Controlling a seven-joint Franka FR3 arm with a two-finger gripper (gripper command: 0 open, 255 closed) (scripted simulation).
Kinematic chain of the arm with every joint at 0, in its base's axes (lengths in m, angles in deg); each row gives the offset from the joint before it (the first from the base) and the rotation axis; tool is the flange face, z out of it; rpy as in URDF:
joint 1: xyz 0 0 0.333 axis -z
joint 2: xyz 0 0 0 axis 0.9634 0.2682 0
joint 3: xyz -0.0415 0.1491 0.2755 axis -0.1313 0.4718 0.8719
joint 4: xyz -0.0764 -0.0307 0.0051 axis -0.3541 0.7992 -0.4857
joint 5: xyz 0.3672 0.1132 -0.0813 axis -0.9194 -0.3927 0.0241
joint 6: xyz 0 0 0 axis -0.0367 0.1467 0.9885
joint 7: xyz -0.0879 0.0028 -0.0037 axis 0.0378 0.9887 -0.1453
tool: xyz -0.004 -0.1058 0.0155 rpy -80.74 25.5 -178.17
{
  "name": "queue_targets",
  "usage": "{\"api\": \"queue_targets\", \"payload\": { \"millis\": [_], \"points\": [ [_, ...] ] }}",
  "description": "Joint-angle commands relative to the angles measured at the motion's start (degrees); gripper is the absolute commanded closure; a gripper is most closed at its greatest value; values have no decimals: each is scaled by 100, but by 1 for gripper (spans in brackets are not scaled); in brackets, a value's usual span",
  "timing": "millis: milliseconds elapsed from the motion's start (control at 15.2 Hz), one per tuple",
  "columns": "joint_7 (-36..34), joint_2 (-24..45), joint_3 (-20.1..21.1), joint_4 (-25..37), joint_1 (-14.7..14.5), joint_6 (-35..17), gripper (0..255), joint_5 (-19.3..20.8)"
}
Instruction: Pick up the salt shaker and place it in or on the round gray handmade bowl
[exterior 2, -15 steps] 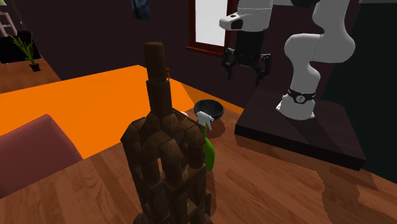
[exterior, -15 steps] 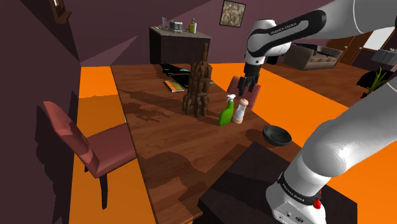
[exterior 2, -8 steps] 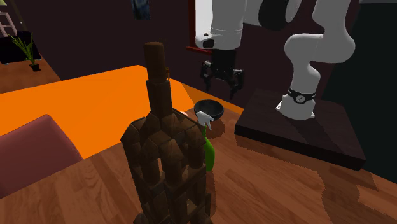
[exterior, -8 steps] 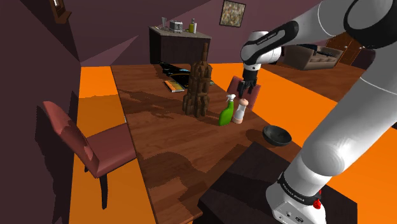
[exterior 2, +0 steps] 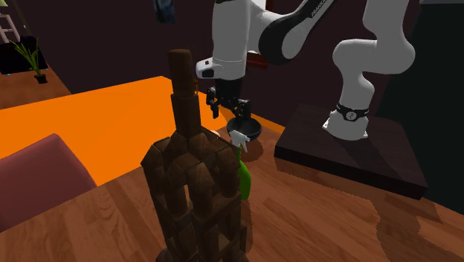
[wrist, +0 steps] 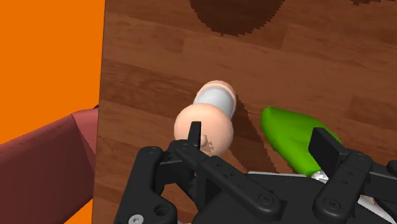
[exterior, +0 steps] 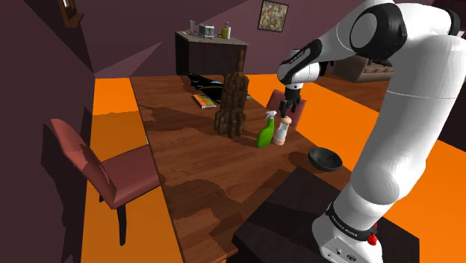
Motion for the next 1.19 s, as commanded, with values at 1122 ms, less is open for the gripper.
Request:
{"api": "queue_targets", "payload": {
  "millis": [1122],
  "points": [
    [471, 1226, 111, 603, 484, -600, 0, -479]
  ]
}}
